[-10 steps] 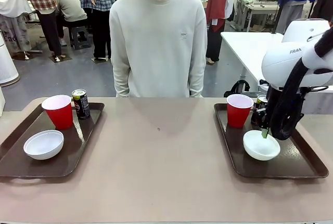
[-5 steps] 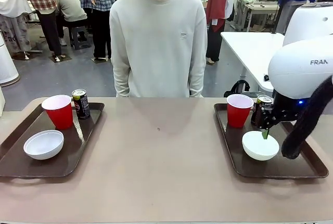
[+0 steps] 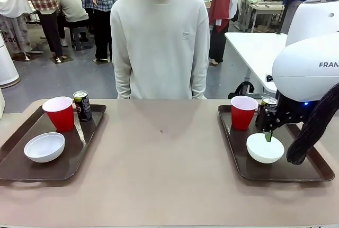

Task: Prepare tableware on both trays.
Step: Pick up a Picnic Bowl from the table and place it on a Handle tray.

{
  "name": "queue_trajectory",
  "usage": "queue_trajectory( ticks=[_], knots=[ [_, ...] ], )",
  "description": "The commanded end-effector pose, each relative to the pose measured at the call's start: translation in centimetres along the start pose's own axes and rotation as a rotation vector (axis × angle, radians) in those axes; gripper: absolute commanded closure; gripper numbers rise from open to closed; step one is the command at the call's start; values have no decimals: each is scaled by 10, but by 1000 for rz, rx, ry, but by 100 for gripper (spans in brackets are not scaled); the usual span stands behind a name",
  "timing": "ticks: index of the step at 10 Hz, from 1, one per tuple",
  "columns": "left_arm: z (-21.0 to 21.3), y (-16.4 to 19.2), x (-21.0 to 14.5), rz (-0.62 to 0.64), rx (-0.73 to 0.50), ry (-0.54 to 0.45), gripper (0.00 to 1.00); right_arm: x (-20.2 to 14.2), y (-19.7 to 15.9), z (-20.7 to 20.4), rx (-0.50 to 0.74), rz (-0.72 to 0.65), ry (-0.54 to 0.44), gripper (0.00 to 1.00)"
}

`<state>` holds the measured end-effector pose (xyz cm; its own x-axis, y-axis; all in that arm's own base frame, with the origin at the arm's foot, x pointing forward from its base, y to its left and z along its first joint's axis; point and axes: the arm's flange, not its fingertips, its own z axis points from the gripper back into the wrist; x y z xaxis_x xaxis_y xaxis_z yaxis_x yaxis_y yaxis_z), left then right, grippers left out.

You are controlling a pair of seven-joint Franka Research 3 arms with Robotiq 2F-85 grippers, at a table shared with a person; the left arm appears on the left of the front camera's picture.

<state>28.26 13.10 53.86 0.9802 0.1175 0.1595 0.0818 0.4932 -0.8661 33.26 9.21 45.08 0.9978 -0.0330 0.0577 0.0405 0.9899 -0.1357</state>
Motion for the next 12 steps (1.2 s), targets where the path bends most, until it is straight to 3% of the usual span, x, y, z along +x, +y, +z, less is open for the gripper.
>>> queue_trajectory(
  ticks=[1, 2, 3, 4, 5, 7, 10, 12],
  knots=[
    [-1, 1, -2, -24, -18, -8, 0, -2, 3, 3, -2, 8, -8, 2],
    [-1, 1, -2, -24, -18, -8, 0, -3, -10, 14, 208, 217, 59, 0],
    [-1, 1, -2, -24, -18, -8, 0, -10, -34, 26, 503, 451, 138, 0],
    [-1, 1, -2, -24, -18, -8, 0, -19, -59, 33, 708, 573, 113, 0],
    [-1, 1, -2, -24, -18, -8, 0, -28, -81, 37, 838, 623, 69, 0],
    [-1, 1, -2, -24, -18, -8, 0, -52, -124, 41, 1114, 633, -29, 0],
    [-1, 1, -2, -24, -18, -8, 0, -78, -160, 36, 1333, 677, -50, 0],
    [-1, 1, -2, -24, -18, -8, 0, -76, -186, 25, 1478, 476, -204, 0]
  ],
)
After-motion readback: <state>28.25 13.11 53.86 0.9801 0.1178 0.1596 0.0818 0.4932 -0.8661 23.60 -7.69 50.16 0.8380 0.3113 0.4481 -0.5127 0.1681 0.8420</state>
